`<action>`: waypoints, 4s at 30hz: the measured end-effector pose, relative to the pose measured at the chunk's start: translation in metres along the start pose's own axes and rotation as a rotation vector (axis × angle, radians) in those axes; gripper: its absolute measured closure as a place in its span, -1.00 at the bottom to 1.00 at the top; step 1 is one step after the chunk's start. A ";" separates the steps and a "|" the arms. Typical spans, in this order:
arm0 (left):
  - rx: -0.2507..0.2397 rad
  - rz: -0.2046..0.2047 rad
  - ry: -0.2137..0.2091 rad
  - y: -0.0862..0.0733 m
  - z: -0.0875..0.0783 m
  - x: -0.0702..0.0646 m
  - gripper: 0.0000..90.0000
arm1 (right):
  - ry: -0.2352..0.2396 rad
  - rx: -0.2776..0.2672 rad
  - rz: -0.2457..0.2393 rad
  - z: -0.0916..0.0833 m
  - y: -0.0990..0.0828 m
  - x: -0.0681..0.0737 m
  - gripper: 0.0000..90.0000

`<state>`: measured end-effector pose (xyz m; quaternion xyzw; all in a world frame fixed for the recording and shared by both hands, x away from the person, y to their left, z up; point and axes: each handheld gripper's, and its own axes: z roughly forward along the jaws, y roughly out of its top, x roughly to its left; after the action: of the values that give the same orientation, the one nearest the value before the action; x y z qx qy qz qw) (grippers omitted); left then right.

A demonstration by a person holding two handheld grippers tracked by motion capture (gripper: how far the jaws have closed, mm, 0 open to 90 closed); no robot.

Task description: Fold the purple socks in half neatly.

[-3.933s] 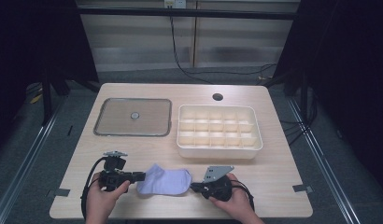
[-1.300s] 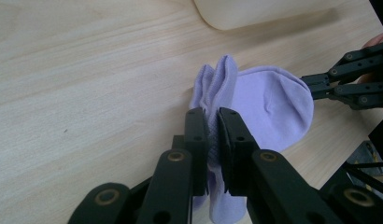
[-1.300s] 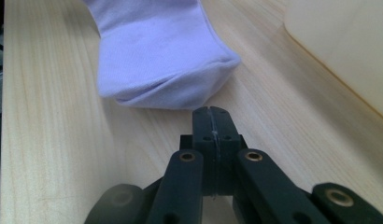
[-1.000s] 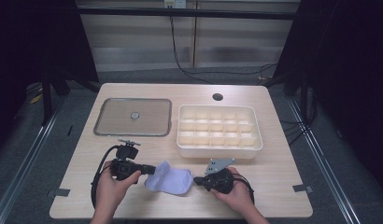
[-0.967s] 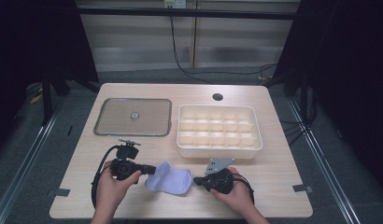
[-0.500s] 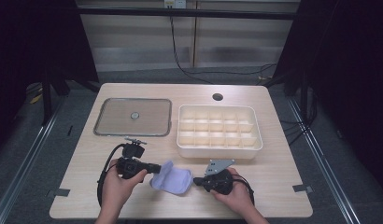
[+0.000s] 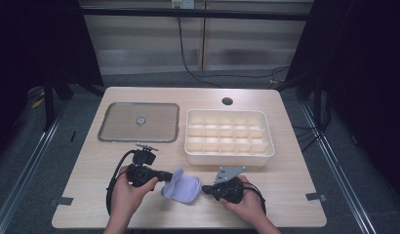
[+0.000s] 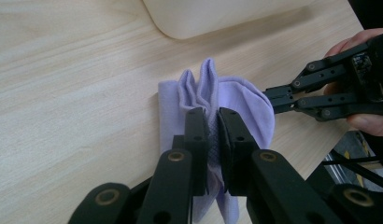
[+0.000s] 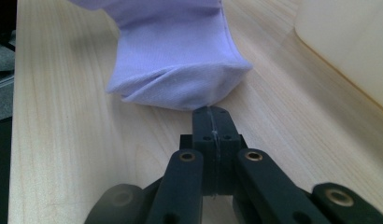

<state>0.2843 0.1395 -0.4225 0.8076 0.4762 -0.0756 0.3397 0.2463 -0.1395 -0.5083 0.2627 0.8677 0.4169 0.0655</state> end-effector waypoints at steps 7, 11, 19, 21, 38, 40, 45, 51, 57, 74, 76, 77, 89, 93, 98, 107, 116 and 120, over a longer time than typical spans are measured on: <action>0.002 -0.003 -0.001 0.002 0.006 -0.003 0.84 | -0.003 0.001 -0.001 0.000 0.000 0.001 1.00; 0.005 0.010 -0.005 0.004 0.008 -0.005 0.84 | -0.004 0.000 0.000 0.000 0.000 0.001 1.00; 0.015 0.012 -0.011 0.007 0.013 -0.009 0.84 | -0.005 0.001 -0.001 0.000 0.000 0.001 1.00; 0.021 0.022 -0.010 0.007 0.013 -0.009 0.84 | -0.005 0.001 0.000 0.000 0.000 0.001 1.00; 0.019 0.022 -0.024 0.007 0.021 -0.016 0.84 | -0.005 0.000 0.002 0.000 0.000 0.001 1.00; 0.022 0.026 -0.029 0.007 0.022 -0.017 0.84 | -0.005 0.000 0.002 0.000 0.000 0.001 1.00; 0.025 0.026 -0.030 0.006 0.026 -0.019 0.84 | -0.005 0.000 0.004 0.000 0.000 0.001 1.00; 0.029 0.014 -0.033 0.005 0.030 -0.018 0.84 | -0.005 -0.001 0.002 0.000 0.000 0.001 1.00; 0.036 0.021 -0.037 0.004 0.033 -0.018 0.84 | -0.005 0.001 0.001 0.000 0.000 0.001 1.00; 0.042 0.021 -0.038 0.002 0.042 -0.023 0.83 | -0.006 0.001 0.005 0.000 0.000 0.002 1.00; 0.046 0.022 -0.039 0.002 0.044 -0.024 0.83 | -0.006 0.001 0.001 0.000 0.000 0.001 1.00; 0.060 0.035 -0.039 0.002 0.044 -0.023 0.83 | -0.006 0.001 0.001 0.000 0.000 0.001 1.00; 0.061 0.025 -0.036 0.000 0.053 -0.027 0.83 | -0.005 0.001 0.002 0.000 0.000 0.001 1.00; 0.073 0.043 -0.032 0.000 0.054 -0.026 0.83 | -0.006 0.001 0.001 0.000 0.000 0.002 1.00; 0.067 0.038 -0.028 -0.001 0.055 -0.028 0.83 | -0.006 0.001 0.001 0.000 0.000 0.001 1.00; 0.051 0.042 -0.031 0.000 0.056 -0.035 0.82 | -0.008 0.002 -0.001 0.000 0.000 0.002 1.00; 0.078 0.062 -0.036 -0.004 0.064 -0.034 0.81 | -0.009 0.000 -0.006 0.001 0.000 0.002 1.00; 0.075 0.060 -0.025 -0.004 0.065 -0.036 0.80 | -0.009 0.000 -0.006 0.001 0.000 0.002 1.00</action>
<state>0.2752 0.0749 -0.4574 0.8327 0.4441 -0.0934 0.3172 0.2448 -0.1379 -0.5082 0.2619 0.8683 0.4154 0.0706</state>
